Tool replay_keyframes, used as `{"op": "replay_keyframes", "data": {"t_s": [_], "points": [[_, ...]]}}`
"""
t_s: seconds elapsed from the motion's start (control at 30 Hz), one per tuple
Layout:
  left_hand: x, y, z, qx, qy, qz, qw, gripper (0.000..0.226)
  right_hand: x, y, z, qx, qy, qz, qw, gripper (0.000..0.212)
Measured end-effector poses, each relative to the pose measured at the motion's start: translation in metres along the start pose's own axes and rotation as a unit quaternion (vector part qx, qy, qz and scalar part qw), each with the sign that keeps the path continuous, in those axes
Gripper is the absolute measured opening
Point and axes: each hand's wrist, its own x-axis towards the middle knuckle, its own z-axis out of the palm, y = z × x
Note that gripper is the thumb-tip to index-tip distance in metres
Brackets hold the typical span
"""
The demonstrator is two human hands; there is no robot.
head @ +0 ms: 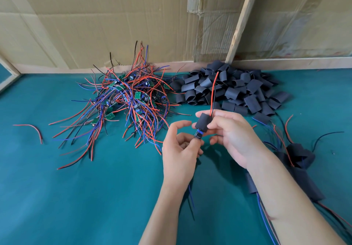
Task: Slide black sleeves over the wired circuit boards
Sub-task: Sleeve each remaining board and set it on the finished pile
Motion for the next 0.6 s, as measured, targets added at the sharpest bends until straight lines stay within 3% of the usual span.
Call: {"op": "replay_keyframes", "data": {"t_s": [0.13, 0.27, 0.6], "points": [[0.002, 0.002, -0.002, -0.022, -0.011, -0.001, 1.000, 0.046, 0.003, 0.003, -0.006, 0.032, -0.023, -0.010, 0.999, 0.044], [0.003, 0.002, -0.004, -0.037, -0.033, -0.004, 0.999, 0.047, 0.003, 0.003, -0.014, 0.063, -0.070, -0.035, 0.995, 0.033], [0.002, 0.002, -0.004, -0.032, -0.048, -0.020, 0.998, 0.044, 0.004, 0.003, -0.020, 0.062, -0.077, -0.058, 0.993, 0.039]]}}
